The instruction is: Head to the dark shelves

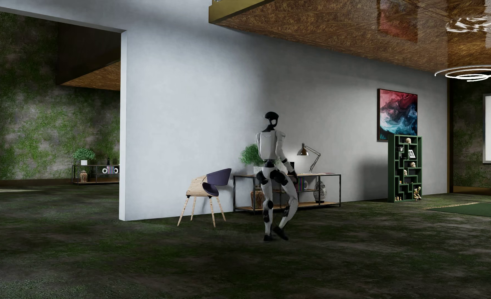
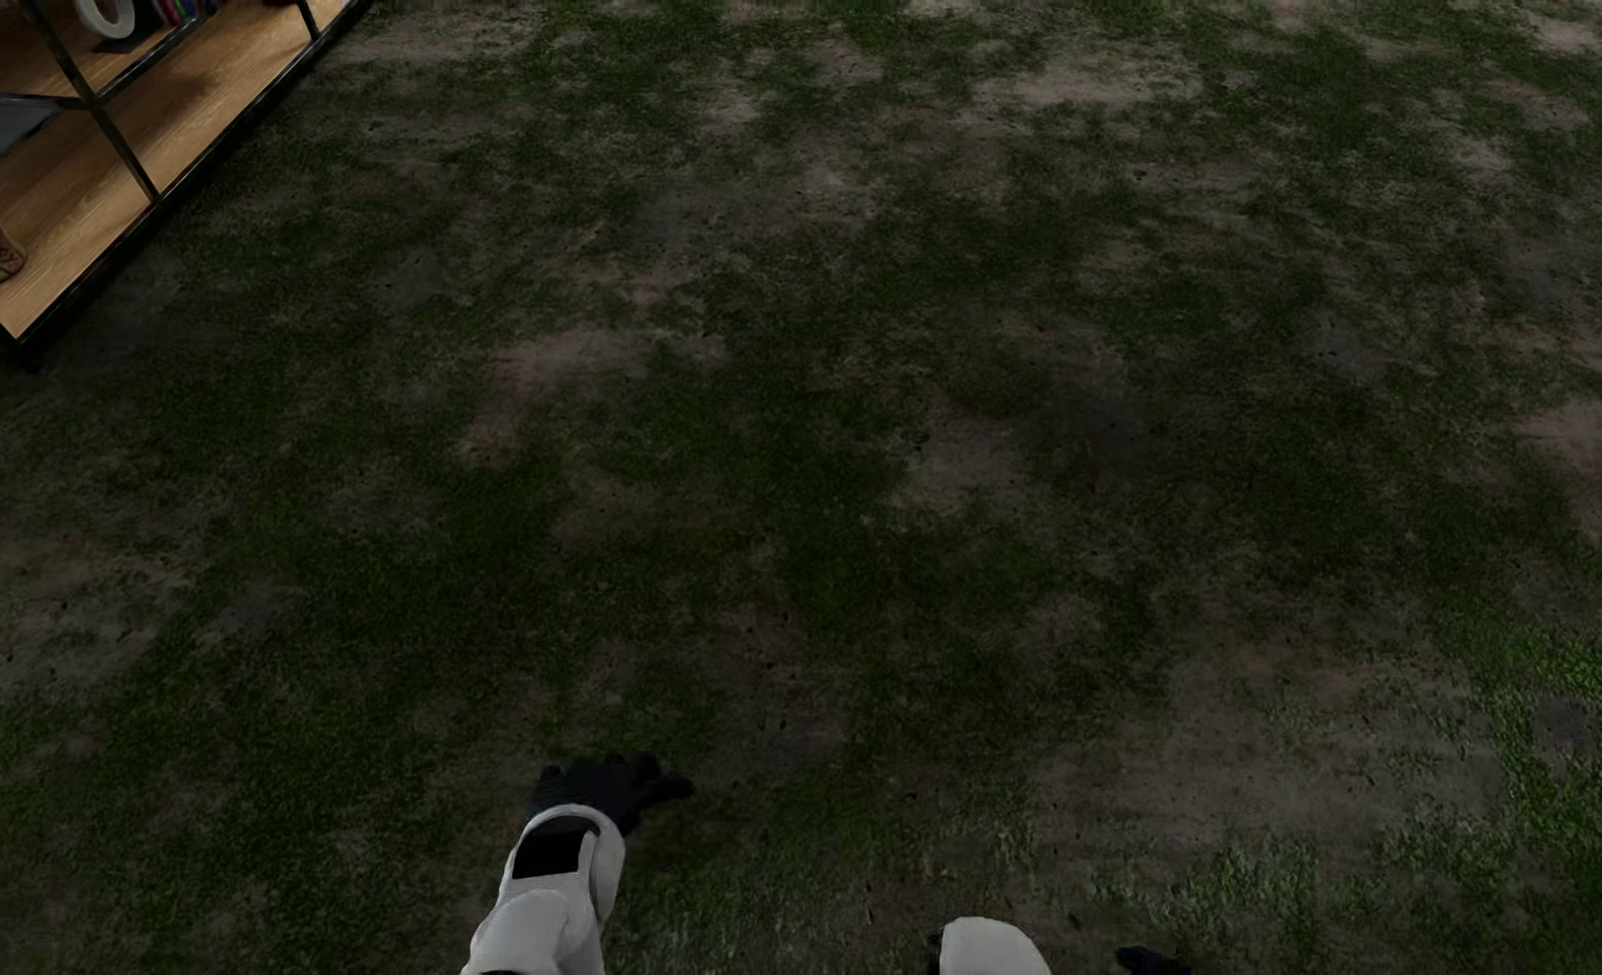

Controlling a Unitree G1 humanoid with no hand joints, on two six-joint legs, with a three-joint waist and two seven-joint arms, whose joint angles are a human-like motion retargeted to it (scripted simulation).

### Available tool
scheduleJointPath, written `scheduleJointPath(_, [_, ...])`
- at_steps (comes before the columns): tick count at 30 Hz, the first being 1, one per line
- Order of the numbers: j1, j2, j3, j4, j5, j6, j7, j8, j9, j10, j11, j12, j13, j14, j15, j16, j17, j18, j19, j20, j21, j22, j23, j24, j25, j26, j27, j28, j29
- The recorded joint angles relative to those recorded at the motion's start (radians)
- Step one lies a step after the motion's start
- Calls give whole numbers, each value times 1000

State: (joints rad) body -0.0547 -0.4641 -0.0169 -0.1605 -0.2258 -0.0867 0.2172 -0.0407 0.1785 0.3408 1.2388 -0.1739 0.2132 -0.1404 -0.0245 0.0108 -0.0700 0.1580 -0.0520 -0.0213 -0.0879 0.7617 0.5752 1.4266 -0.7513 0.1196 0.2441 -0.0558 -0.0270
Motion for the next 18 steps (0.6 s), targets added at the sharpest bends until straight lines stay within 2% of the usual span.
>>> scheduleJointPath(1, [49, -39, -17, -18, -10, -1, -27, -22, -4, -23, -153, -45, 34, -28, 8, 11, 1, -3, -12, -31, -20, -41, 17, -21, 7, -16, 14, 24, 5])
scheduleJointPath(2, [106, -43, -28, -32, -10, -4, -51, -62, -7, -57, -367, -87, 61, -52, 18, 32, 3, -6, -2, -69, -27, -82, 48, -35, -3, -25, 33, 32, 9])
scheduleJointPath(3, [159, -28, -35, -46, 27, -7, -65, -68, -7, -76, -614, -121, 79, -83, 43, 58, 2, -9, 1, -99, -26, -122, 89, -53, -20, -35, 53, 32, 15])
scheduleJointPath(5, [251, -6, -34, -69, 140, -9, -60, 1, -3, -97, -1035, -159, 93, -153, 40, 122, -8, -14, 116, -136, 1, -194, 179, -79, -74, -31, 84, 9, 74])
scheduleJointPath(6, [299, -19, -27, -81, 176, -12, -41, -36, 0, -103, -1099, -156, 97, -187, 20, 156, -14, -19, 130, -141, 20, -221, 213, -91, -108, -27, 85, -5, 106])
scheduleJointPath(7, [342, -30, -21, -87, 198, -13, -17, -116, 4, -104, -1090, -142, 102, -208, 15, 184, -13, -27, 113, -136, 25, -235, 229, -106, -132, -7, 80, -15, 115])
scheduleJointPath(8, [376, -40, -24, -88, 207, -9, -4, -189, 5, -93, -1025, -125, 114, -216, 7, 203, -2, -36, 58, -136, 11, -231, 227, -111, -140, 15, 80, -12, 110])
scheduleJointPath(9, [403, -53, -35, -84, 205, -2, -10, -206, 6, -69, -921, -108, 138, -207, -19, 198, 20, -46, 52, -130, -32, -204, 200, -127, -122, 43, 77, -1, 76])
scheduleJointPath(10, [431, -52, -51, -71, 205, 8, -28, -208, 3, -29, -848, -91, 176, -164, -6, 177, 59, -56, -37, -123, -87, -152, 160, -149, -86, 86, 80, 9, 28])
scheduleJointPath(11, [444, -40, -67, -53, 190, 22, -42, -224, -2, 23, -799, -67, 217, -92, 66, 148, 98, -52, -142, -114, -132, -86, 120, -176, -51, 121, 80, 22, -6])
scheduleJointPath(12, [429, -40, -79, -27, 176, 39, -56, -243, -4, 124, -718, -34, 247, -13, 55, 117, 131, -70, -162, -86, -158, -13, 97, -214, -18, 168, 78, 21, -9])
scheduleJointPath(13, [381, -43, -86, 7, 167, 58, -54, -257, -4, 286, -625, 8, 258, 90, -20, 93, 147, -121, -157, -60, -160, 56, 101, -235, -12, 230, 85, 5, 11])
scheduleJointPath(14, [299, -25, -88, 55, 168, 75, -50, -272, -3, 493, -576, 55, 249, 176, -85, 81, 152, -231, -149, -70, -150, 122, 121, -216, -28, 274, 101, -39, 24])
scheduleJointPath(15, [201, 10, -83, 103, 174, 92, -59, -285, -2, 690, -557, 103, 222, 280, -137, 72, 152, -273, -133, -92, -135, 164, 152, -186, -54, 287, 120, -84, 28])
scheduleJointPath(16, [92, 59, -72, 135, 188, 107, -85, -294, -3, 846, -567, 159, 187, 276, -174, 75, 150, -260, -118, -126, -118, 182, 182, -135, -84, 284, 130, -107, 16])
scheduleJointPath(17, [-20, 117, -56, 171, 204, 120, -108, -299, -4, 961, -598, 224, 151, 211, -197, 79, 152, -229, -104, -147, -119, 173, 190, -88, -95, 271, 126, -104, -32])
scheduleJointPath(18, [-124, 178, -35, 208, 222, 130, -126, -293, -5, 1027, -636, 301, 113, 186, -216, 68, 156, -204, -90, -115, -127, 133, 184, -92, -87, 270, 111, -78, -101])
